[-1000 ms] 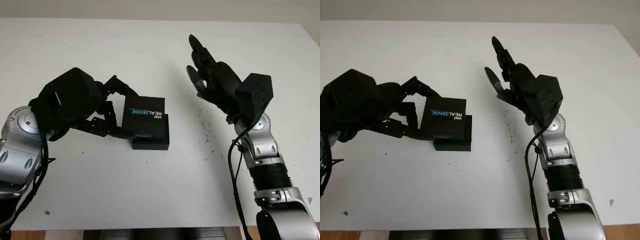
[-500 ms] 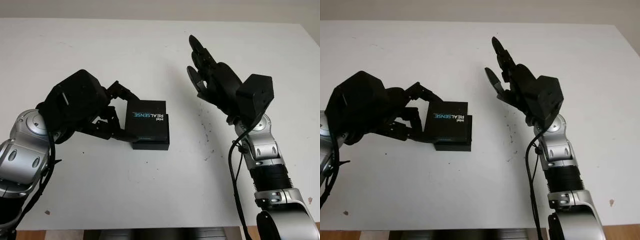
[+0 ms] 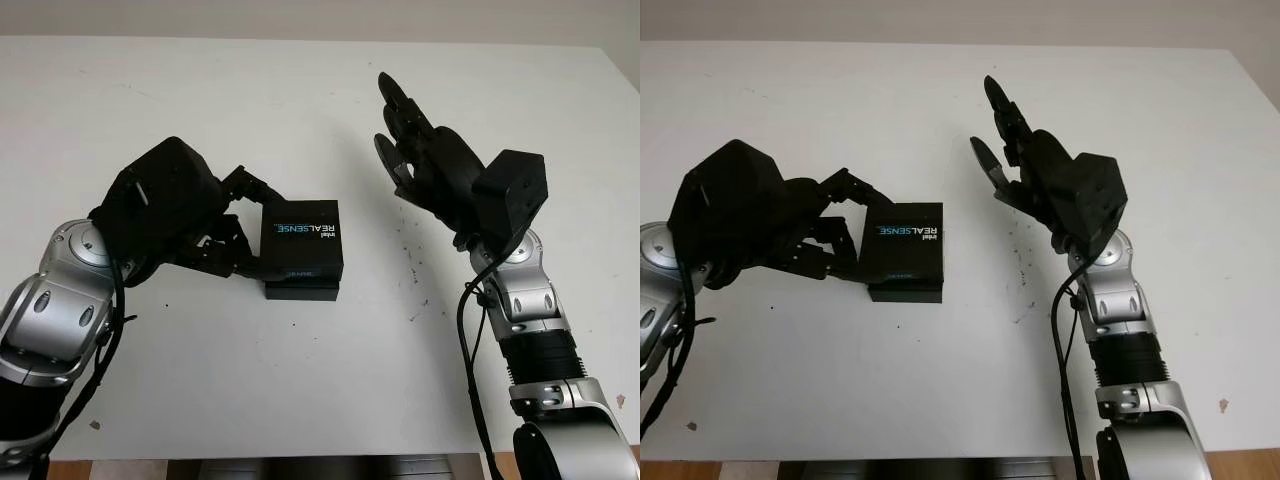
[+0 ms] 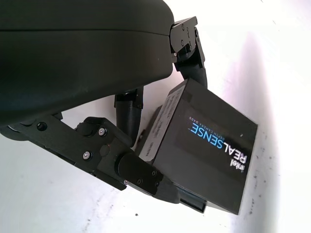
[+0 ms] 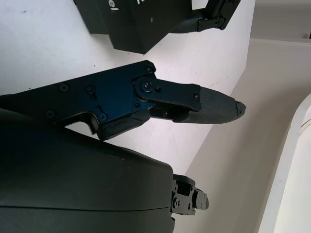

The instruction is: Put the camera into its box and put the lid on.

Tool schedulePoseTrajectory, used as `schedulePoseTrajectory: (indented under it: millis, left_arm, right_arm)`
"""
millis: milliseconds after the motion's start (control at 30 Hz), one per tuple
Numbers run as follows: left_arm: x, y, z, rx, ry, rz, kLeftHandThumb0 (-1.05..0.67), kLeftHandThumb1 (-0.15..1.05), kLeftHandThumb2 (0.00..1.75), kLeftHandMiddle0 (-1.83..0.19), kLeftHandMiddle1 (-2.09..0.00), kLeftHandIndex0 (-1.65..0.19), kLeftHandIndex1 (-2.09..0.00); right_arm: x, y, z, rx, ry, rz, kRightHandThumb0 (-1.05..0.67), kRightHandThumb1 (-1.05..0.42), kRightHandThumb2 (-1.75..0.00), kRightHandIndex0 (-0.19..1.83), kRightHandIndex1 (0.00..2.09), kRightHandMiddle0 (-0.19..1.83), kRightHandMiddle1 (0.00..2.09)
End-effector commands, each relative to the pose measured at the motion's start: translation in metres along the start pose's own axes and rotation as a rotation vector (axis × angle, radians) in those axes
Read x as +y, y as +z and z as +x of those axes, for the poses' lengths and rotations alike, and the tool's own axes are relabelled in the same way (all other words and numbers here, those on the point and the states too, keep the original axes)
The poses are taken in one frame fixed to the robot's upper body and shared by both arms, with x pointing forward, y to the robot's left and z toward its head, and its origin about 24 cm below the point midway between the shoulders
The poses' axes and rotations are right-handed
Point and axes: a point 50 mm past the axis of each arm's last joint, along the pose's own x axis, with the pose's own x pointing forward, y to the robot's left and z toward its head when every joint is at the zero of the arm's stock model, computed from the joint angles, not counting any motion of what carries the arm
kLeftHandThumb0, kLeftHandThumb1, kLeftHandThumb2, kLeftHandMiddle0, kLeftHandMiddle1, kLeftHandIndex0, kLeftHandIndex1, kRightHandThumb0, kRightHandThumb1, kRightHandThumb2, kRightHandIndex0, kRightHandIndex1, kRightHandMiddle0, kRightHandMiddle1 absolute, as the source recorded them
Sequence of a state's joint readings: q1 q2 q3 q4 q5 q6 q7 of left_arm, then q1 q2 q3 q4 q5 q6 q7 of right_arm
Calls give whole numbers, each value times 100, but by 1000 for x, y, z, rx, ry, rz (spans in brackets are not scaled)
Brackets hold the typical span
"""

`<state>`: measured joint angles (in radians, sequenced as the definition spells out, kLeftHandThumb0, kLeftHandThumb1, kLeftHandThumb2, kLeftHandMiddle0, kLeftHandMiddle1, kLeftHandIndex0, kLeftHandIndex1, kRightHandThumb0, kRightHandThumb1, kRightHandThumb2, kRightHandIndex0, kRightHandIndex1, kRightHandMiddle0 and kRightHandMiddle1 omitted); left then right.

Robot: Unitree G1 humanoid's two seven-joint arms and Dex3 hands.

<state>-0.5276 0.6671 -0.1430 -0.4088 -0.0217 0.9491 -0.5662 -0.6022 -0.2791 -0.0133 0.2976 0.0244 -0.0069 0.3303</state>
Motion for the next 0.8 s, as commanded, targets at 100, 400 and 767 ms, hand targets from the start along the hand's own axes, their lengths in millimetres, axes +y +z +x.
schedulePoseTrajectory:
  millis: [100,400,767]
  left_arm:
    - [-1,6,4,-40,-2,9,-33,105,18,-31,-178,-22,-170]
    - [-3,9,4,-65,-17,10,-33,105,18,-28,-178,-18,-170]
    - [-1,9,-1,-40,-13,1,-32,105,19,-30,-184,-19,-173]
  right_arm:
    - [-4,4,-2,-14,-14,2,-77,-105,-56,-14,5,-9,6]
    - [-4,3,-2,-20,-11,7,-75,-105,-56,-15,5,-10,5]
    - [-5,3,0,-20,-3,10,-76,-105,-55,-15,5,-11,5]
